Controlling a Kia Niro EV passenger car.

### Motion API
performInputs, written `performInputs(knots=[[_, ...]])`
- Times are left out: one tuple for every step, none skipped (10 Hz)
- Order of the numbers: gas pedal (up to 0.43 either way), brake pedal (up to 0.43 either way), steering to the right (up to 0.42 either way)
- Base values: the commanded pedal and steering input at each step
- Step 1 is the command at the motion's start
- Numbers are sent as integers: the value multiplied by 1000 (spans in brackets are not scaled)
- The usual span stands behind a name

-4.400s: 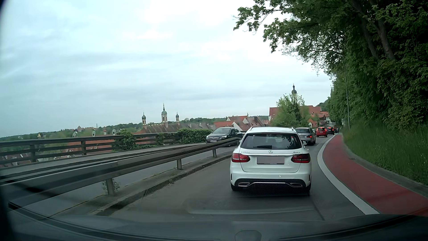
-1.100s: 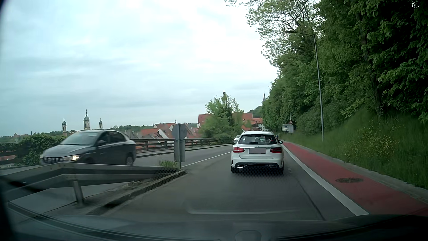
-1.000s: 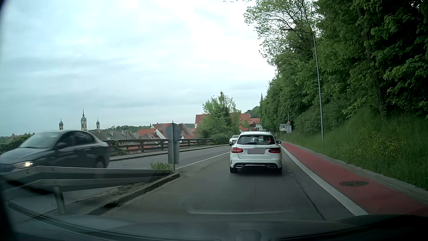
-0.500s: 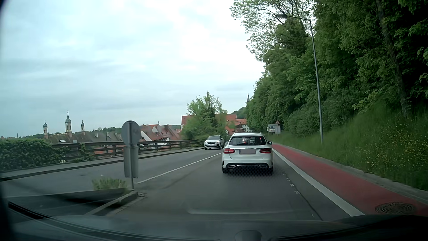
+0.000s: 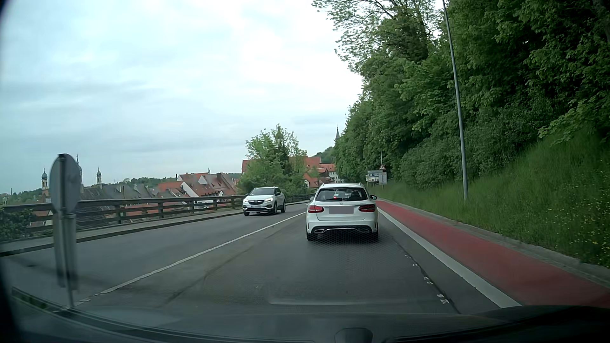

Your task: Follow the waypoints while adhering to traffic rules and regulations

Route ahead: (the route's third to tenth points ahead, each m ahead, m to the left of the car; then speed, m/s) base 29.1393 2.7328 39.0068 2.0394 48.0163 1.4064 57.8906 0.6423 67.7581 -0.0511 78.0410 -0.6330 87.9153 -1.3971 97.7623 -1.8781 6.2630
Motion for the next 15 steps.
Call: performInputs(knots=[[67,0,38],[0,0,36],[0,0,34],[0,0,33],[0,0,30],[0,0,21],[0,0,15],[0,0,8],[0,0,3],[0,0,0],[0,0,0],[0,0,0],[0,0,1],[0,6,1],[0,24,2]])
